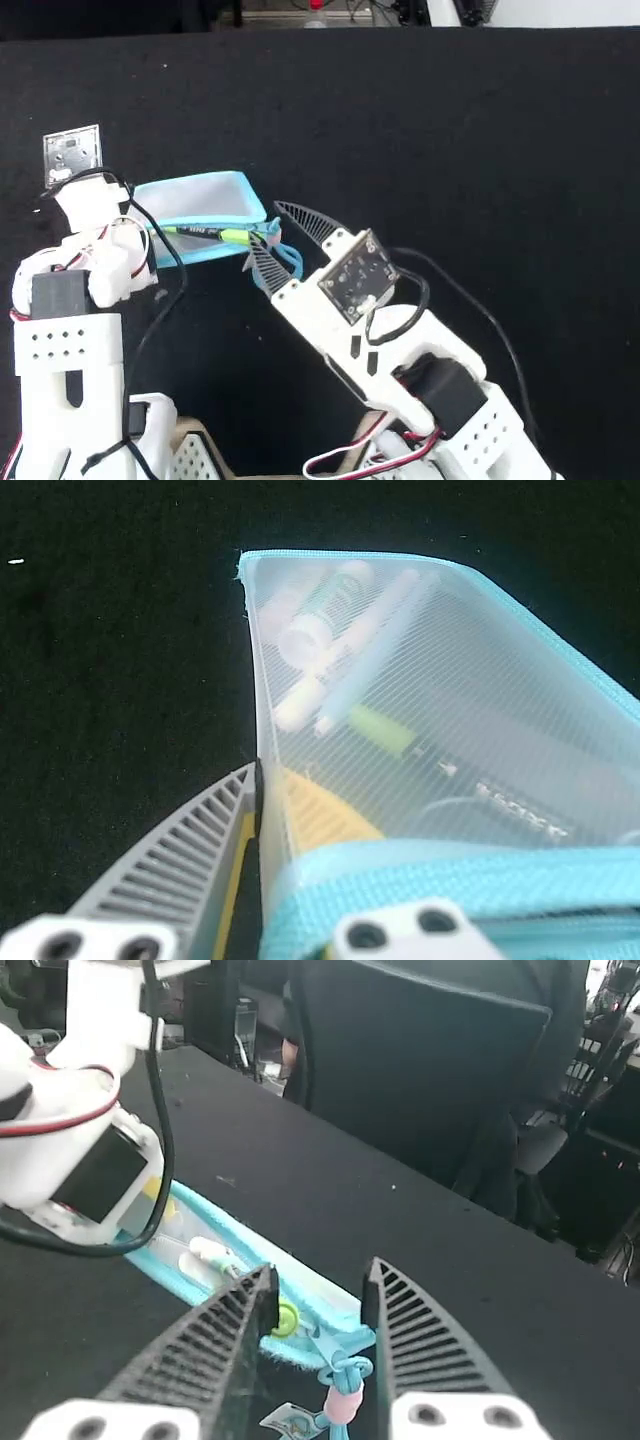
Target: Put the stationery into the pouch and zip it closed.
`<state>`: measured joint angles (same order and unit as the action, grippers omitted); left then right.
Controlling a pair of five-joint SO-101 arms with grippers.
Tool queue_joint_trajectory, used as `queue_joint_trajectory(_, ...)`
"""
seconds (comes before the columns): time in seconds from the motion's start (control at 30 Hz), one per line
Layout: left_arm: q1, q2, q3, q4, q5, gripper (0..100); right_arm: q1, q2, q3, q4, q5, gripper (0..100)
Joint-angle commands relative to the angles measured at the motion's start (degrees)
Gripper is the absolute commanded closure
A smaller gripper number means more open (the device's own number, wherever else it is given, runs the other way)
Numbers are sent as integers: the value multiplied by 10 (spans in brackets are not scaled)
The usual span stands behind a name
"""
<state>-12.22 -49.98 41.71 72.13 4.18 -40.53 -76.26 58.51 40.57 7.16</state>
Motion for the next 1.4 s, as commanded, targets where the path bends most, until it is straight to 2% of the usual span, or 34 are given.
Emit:
queue_joint_trajectory(0.0, -2, 15, 13, 1, -3, 970, 6, -5, -5, 4, 0, 868)
queue_joint_trajectory(0.27, -2, 15, 13, 0, -3, 970, -54, -4, 22, 0, 0, 865)
queue_joint_trajectory(0.47, -2, 15, 13, 1, -3, 970, -25, -4, 77, -75, 0, 864)
queue_joint_trajectory(0.8, -2, 15, 13, 0, -3, 970, -18, -4, 80, -84, -1, 869)
queue_joint_trajectory(1.0, -2, 15, 13, -1, -3, 970, -18, -5, 82, -84, -1, 990)
queue_joint_trajectory(1.1, -2, 15, 13, -1, -3, 970, -18, -10, 75, -85, 0, 988)
queue_joint_trajectory(1.23, -2, 15, 13, -1, -3, 970, -11, -8, 32, -66, 18, 988)
queue_joint_trajectory(1.37, -2, 16, 13, -1, -3, 970, -10, -4, -42, 18, 67, 988)
